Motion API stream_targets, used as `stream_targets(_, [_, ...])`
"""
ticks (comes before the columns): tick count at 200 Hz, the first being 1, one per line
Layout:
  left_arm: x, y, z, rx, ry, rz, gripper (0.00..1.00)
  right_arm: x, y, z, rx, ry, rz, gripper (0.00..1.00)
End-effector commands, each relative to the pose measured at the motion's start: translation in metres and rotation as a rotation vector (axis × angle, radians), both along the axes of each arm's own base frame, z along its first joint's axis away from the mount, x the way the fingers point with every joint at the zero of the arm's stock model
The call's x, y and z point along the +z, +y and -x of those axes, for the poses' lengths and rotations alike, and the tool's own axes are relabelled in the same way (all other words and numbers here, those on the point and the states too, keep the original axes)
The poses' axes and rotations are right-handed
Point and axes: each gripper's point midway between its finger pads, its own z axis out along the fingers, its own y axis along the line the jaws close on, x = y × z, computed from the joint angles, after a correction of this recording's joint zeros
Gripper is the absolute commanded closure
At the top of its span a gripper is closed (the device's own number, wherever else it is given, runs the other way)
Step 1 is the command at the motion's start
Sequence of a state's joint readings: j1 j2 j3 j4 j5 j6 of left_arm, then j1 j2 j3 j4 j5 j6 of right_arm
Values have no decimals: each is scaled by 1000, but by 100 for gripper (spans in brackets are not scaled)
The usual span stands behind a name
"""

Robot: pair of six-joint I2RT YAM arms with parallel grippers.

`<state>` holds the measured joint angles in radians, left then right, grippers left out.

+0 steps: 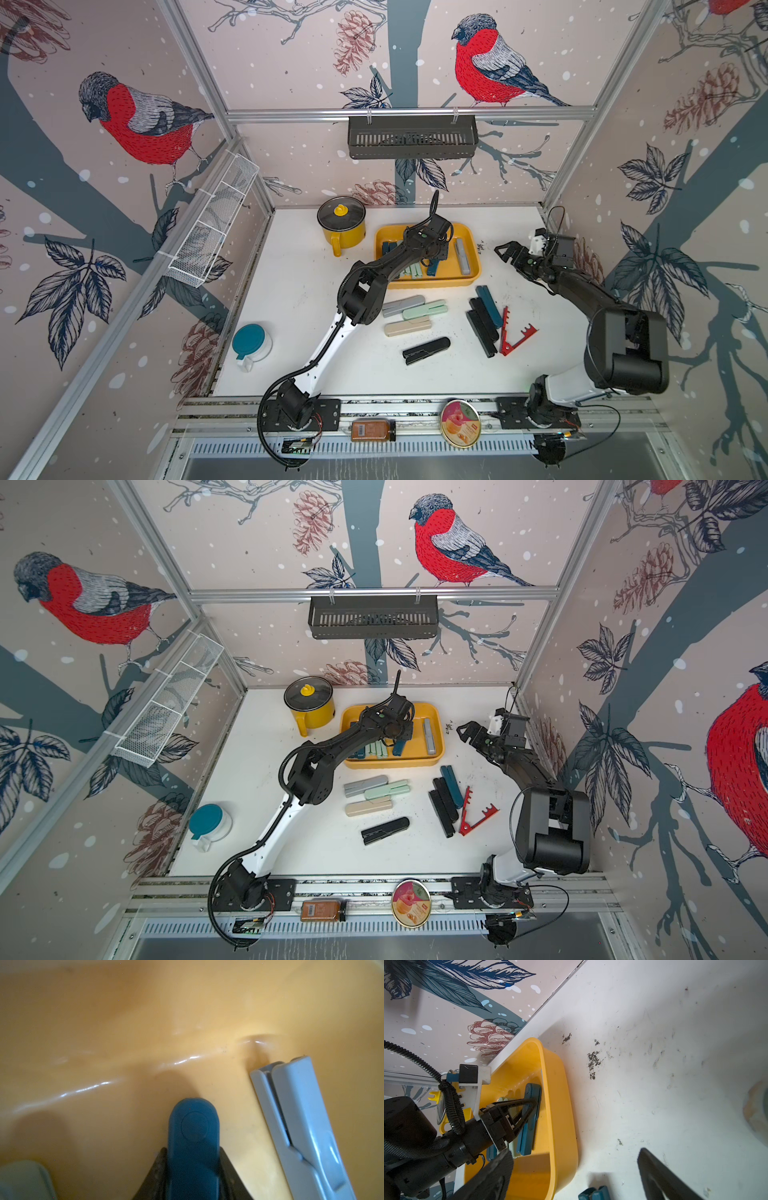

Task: Put the pruning pliers into the storage box
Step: Place the pruning pliers in the storage box.

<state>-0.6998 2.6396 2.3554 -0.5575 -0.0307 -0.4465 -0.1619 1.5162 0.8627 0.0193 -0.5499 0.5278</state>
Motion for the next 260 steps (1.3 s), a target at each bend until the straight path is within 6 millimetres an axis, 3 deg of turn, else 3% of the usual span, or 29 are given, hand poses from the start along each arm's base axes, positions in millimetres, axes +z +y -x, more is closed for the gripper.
stream_targets(1, [-26, 12, 17, 9, 90, -63, 81, 5, -3, -2, -4, -29, -5, 6])
stream_targets(21, [-20, 1, 15, 14, 104, 15, 81, 2, -6, 1, -8, -20, -4, 6])
stream_targets(58, [-10, -14, 9, 38, 122, 144, 71, -2, -11, 6, -15, -10, 3, 6])
stream_targets(111, [-16, -29, 13, 50, 183, 240, 59, -5, -14, 9, -23, -2, -4, 6])
stream_targets(196, [-19, -19, 13, 69, 172, 189, 52, -5, -17, 8, -30, -4, -6, 6])
stream_targets(260, [5, -35, 27, 44, 250, 338, 51, -6, -19, 10, -34, -1, -10, 6])
